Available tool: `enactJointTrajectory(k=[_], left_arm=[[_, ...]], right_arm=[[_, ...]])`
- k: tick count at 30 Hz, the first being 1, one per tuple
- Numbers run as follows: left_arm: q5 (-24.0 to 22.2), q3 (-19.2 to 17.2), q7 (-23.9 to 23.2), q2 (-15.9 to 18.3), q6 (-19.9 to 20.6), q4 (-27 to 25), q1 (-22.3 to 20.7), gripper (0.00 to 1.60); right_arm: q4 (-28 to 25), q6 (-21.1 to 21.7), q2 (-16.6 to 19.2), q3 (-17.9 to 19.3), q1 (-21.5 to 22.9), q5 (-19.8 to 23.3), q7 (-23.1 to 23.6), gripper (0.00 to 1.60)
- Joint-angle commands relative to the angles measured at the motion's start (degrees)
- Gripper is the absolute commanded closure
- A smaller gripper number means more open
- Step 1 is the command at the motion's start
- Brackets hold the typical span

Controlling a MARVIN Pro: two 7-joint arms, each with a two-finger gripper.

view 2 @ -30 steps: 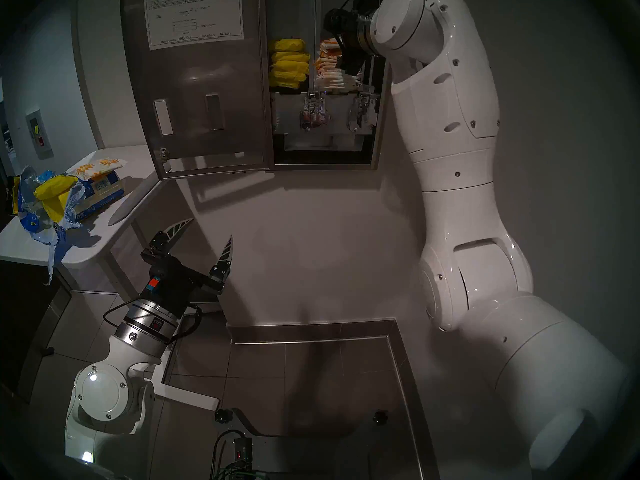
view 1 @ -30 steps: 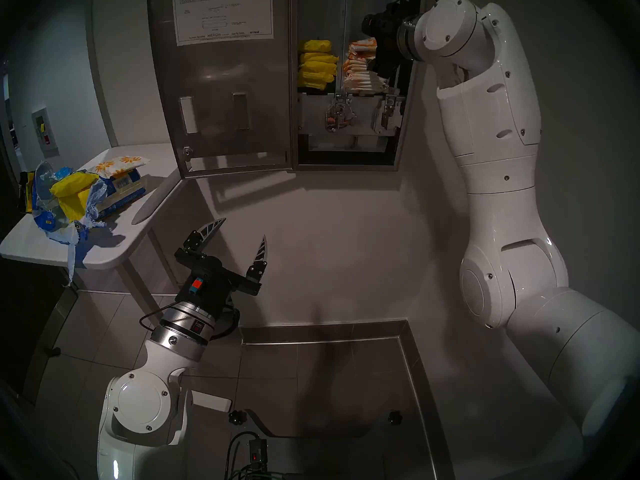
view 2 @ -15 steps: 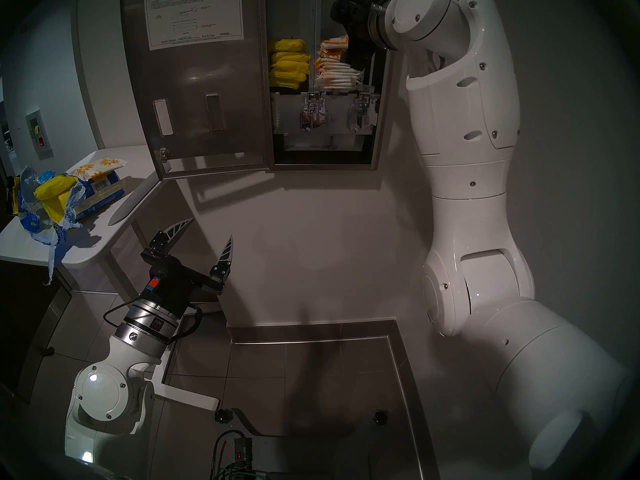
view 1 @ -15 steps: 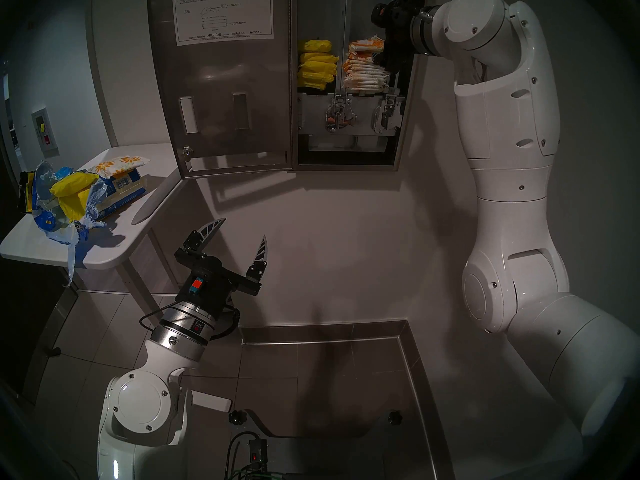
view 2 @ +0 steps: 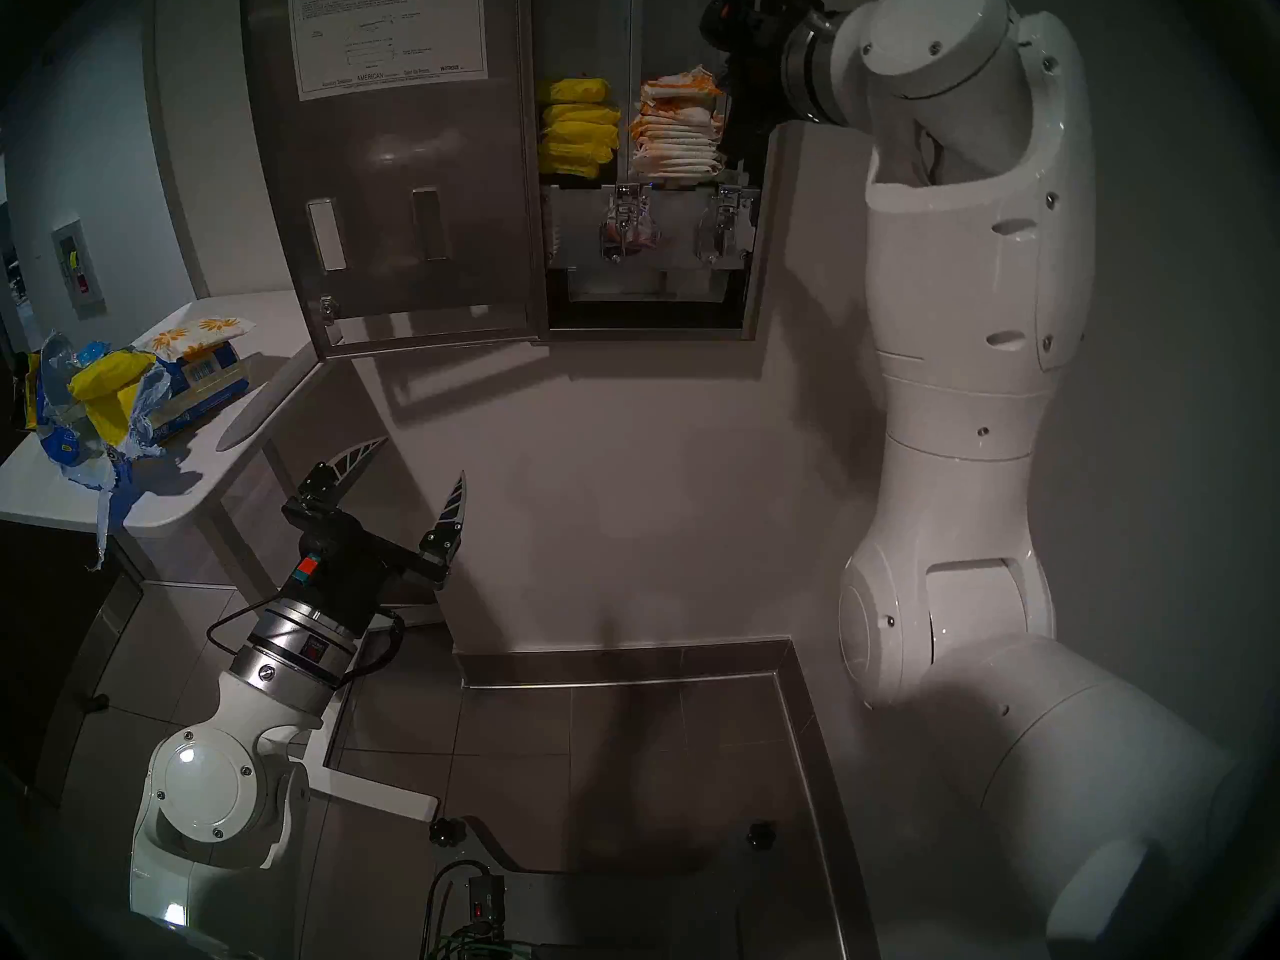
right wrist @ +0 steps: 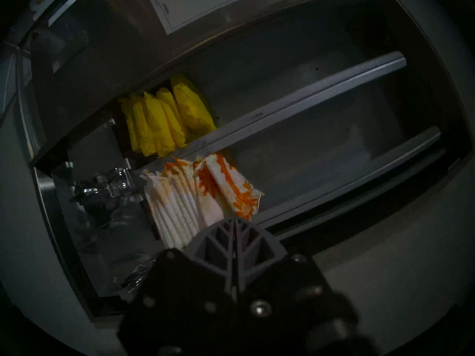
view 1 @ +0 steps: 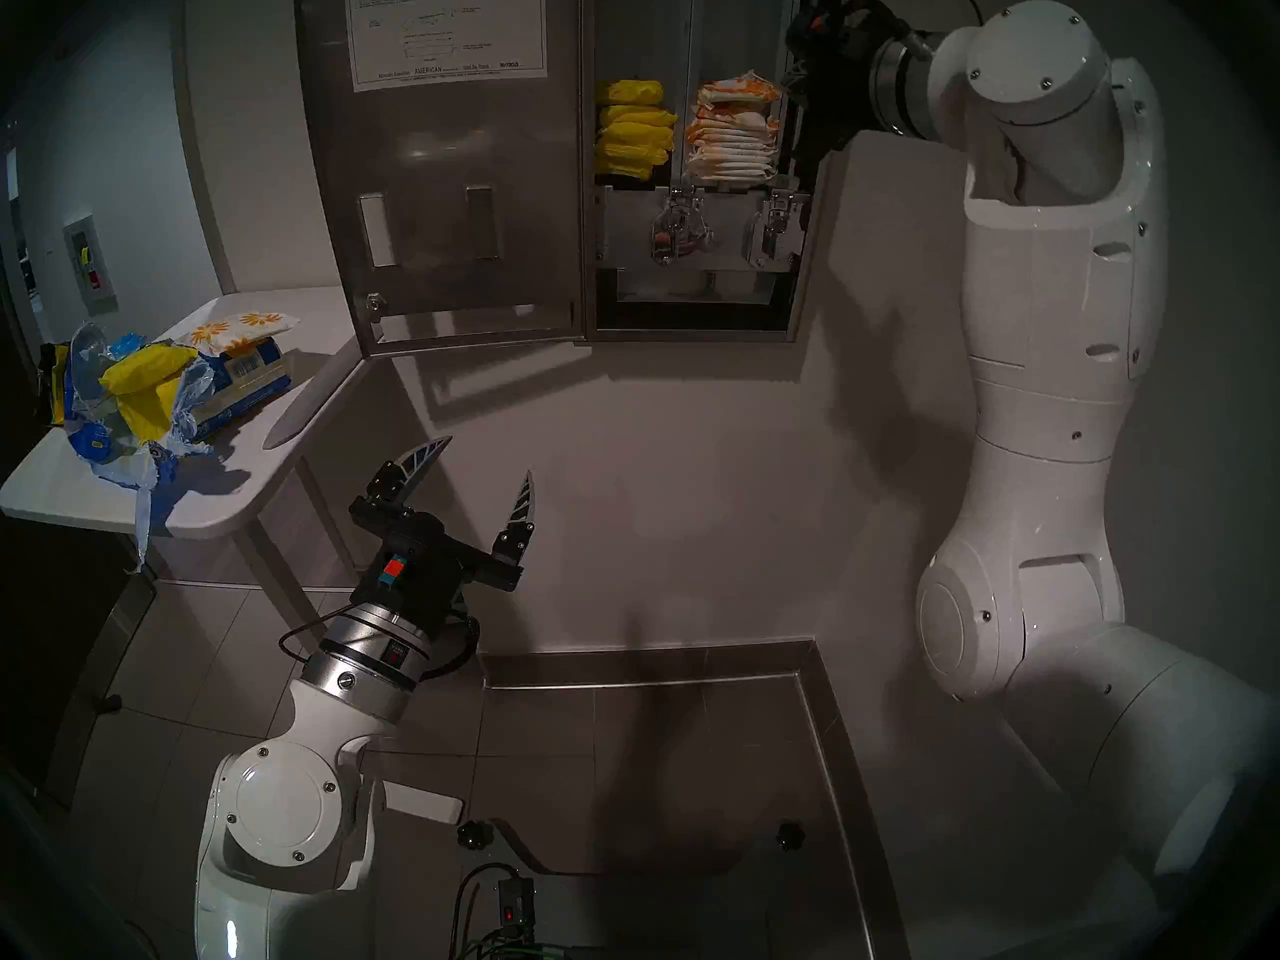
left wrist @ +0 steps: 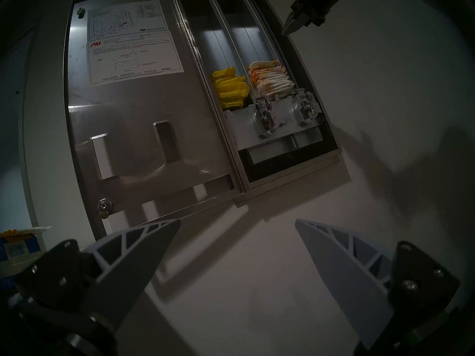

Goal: Open the dispenser door, put the pads inside, close the door

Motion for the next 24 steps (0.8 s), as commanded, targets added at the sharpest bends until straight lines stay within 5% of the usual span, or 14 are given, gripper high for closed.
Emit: enactJointTrajectory(k=[1,10,24], left_arm=[[-0.18,0.16,-0.03,0.13,-0.74,-1.82,-0.52,0.00],[-0.17,0.16,-0.01,0.13,-0.73,-1.81,-0.52,0.00],[-0.20,0.16,-0.02,0.16,-0.80,-1.91,-0.45,0.00]], right_arm=[[-6.23,3.08,0.04,3.53,-5.74,0.17,0.61,1.60],[-13.01,6.43,-1.23,6.70,-13.77,0.39,2.70,1.60],[-23.56,10.03,-6.39,8.27,-26.69,-0.25,-2.43,1.60]])
